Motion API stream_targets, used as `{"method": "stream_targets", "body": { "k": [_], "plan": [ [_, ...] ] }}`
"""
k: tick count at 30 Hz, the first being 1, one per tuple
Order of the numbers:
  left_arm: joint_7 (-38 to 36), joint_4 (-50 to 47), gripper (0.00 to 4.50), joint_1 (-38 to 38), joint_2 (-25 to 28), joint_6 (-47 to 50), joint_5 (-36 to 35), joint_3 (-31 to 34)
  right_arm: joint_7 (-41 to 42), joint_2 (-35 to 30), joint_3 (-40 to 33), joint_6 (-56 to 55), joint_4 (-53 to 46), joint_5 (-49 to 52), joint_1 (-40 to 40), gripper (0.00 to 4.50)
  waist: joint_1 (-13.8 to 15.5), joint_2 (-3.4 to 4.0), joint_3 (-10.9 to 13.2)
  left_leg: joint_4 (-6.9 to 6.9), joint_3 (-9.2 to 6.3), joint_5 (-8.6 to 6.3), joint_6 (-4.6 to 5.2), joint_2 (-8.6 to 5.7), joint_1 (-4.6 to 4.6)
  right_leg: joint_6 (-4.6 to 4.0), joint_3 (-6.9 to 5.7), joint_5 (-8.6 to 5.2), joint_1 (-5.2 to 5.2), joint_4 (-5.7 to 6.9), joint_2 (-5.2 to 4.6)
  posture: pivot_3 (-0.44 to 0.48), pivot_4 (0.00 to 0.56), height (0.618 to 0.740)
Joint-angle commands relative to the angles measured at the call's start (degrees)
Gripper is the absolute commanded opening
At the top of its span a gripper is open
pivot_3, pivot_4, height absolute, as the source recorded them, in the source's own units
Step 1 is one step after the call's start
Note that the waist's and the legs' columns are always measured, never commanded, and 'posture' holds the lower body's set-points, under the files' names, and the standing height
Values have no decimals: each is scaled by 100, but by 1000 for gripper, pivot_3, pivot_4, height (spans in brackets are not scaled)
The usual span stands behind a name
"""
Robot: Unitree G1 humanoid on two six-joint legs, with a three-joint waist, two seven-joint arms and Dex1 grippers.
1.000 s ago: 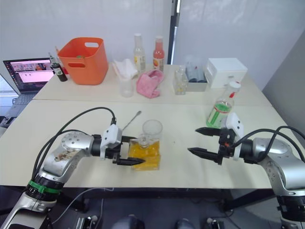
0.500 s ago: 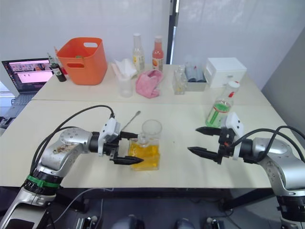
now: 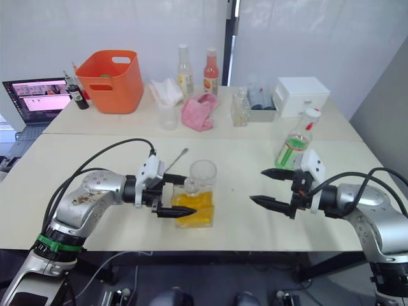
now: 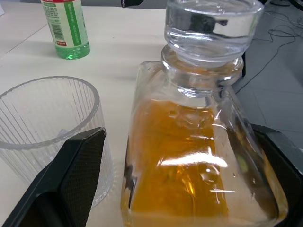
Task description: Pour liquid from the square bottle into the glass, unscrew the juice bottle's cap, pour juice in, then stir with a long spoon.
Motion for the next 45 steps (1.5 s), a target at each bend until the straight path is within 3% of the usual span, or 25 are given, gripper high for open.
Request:
{"method": "stream_targets", "body": {
  "k": [1, 5, 11, 22, 45],
  "plan": [
    [57, -138, 3921, -8, -64, -85, 55, -49, -31, -27, -169, 38, -196, 120, -39, 4500, 1, 0, 0, 0, 0, 0, 0, 0, 0, 0, 0, 0, 0, 0, 0, 0, 150, 713],
    [100, -74, 2802, 17, -124, -234, 185, -124, -91, -7, -139, 99, -286, 173, -96, 4500, 2, 0, 0, 0, 0, 0, 0, 0, 1, 0, 0, 0, 1, 0, 0, 0, 150, 713],
    [150, 18, 2804, 61, -221, -519, 394, -205, -158, 4, -88, 296, -589, 341, -217, 4500, 35, 1, 0, 3, 0, -1, 1, -2, 1, 2, -1, 2, 3, 1, -4, 0, 150, 713],
    [34, 216, 2804, 83, -333, -1047, 541, -270, -908, 498, 657, 1643, -1567, 1343, -1538, 4500, 57, 4, -2, 7, -8, -3, 4, -2, 0, 1, -1, 11, 3, 1, -9, 0, 150, 713],
    [24, 174, 2804, 28, -348, -1030, 638, -404, -1221, 1167, 1623, 1417, -1371, 458, -1961, 4500, 69, 5, -2, 8, -5, -4, 6, -6, -1, 4, -2, 12, 2, 1, -6, 0, 150, 713]
  ]
}}
